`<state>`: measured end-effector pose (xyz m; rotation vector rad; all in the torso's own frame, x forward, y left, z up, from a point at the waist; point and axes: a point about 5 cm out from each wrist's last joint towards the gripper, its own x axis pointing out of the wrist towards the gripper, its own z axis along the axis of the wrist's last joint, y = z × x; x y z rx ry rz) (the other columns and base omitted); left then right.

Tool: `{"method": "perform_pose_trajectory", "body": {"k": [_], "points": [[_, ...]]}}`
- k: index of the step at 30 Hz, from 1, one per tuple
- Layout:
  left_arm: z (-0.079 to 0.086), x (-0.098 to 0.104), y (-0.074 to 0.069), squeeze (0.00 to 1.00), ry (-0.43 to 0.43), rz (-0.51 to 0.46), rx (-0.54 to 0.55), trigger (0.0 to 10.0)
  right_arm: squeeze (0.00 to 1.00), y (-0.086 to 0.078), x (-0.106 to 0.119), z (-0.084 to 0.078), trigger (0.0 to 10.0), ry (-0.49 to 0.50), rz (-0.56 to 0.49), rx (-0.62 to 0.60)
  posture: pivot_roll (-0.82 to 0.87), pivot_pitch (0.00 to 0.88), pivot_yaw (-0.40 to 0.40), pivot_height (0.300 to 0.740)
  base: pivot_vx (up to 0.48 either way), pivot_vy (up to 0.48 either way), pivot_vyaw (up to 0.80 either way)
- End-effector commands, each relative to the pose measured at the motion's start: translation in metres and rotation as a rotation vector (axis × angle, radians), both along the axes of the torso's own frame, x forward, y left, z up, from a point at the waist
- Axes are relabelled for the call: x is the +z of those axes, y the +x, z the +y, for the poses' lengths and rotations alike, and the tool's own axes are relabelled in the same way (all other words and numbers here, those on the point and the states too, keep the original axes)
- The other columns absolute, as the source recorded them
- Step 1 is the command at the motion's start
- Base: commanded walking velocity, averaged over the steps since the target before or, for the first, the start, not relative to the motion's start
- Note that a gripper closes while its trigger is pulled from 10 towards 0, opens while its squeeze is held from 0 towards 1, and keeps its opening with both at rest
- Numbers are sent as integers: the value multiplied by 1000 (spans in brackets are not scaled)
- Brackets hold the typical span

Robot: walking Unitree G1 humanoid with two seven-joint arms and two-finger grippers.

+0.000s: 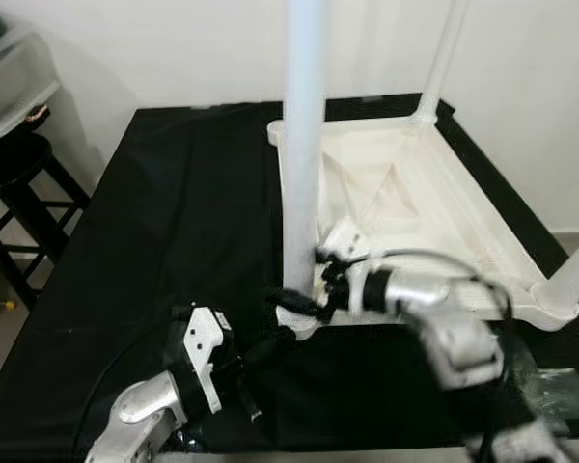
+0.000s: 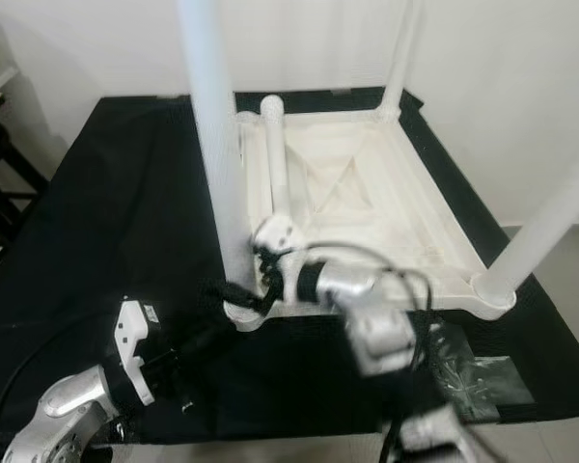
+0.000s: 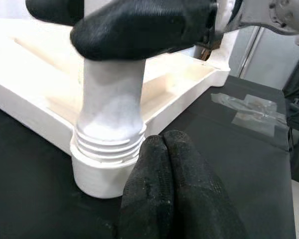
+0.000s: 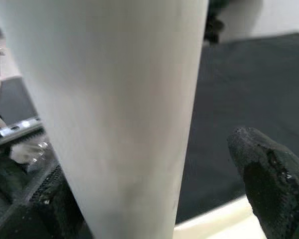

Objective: Building children table

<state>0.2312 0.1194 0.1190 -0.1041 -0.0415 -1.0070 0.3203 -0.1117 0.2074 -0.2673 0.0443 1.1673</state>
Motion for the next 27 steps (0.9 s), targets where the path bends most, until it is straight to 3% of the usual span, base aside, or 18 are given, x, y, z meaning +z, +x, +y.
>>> {"method": "perform_pose_trajectory", "body": {"k": [1, 5, 6, 8, 9, 16, 20, 22, 23, 24, 25, 27], "points": [[1, 0, -1, 0, 6, 5, 3, 10000, 0, 1, -5, 0, 10000, -3, 30, 57, 14, 130, 9, 740, 0, 0, 0], [1, 0, -1, 0, 5, 4, 4, 10000, 0, 9, 3, -5, 10000, -9, 50, 132, 16, 133, 10, 740, 0, 0, 0], [0, 0, -2, 0, 6, 4, 3, 10000, 0, 11, 5, -6, 4275, -1, 57, 158, 23, 134, 10, 740, 0, 0, 0], [0, 0, -2, 0, 7, 4, 2, 10000, 0, 12, 7, -6, 4275, 5, 61, 176, 23, 134, 10, 740, 0, 0, 0], [0, 0, -2, 0, 8, 4, 1, 10000, 0, 13, 9, -5, 0, 9, 68, 192, 28, 139, 5, 740, 0, 0, 0], [-1, 1, -3, 0, 6, 3, 3, 10000, 0, 13, 9, -2, 0, 11, 105, 290, 22, 145, 7, 740, 0, 0, 0], [0, 1, -3, 0, 6, 5, 1, 10000, 0, 14, 2, -4, 0, -7, 89, 272, 20, 148, 7, 740, 0, 0, 0], [0, 1, -3, 0, 5, 5, 2, 10000, 0, 14, -17, -4, 0, -20, 73, 59, 10, 155, 1, 740, 0, 0, 0], [0, 1, -3, 0, 5, 5, 2, 10000, 0, 14, -17, -4, 0, -20, 73, 59, 10, 155, 1, 740, 0, 0, 0], [1, 1, -3, 0, 5, 5, 3, 10000, 0, 13, -24, -4, 0, -26, 70, -27, 8, 156, -1, 740, 0, 0, 0], [2, 1, -3, 0, 5, 5, 4, 10000, 0, 11, -37, -1, 0, 5, 78, -210, -4, 160, -3, 740, 0, 0, 0], [2, 1, -3, 0, 5, 5, 4, 10000, 0, 11, -37, -1, 0, 5, 78, -210, -4, 160, -3, 740, 0, 0, 0]]}}
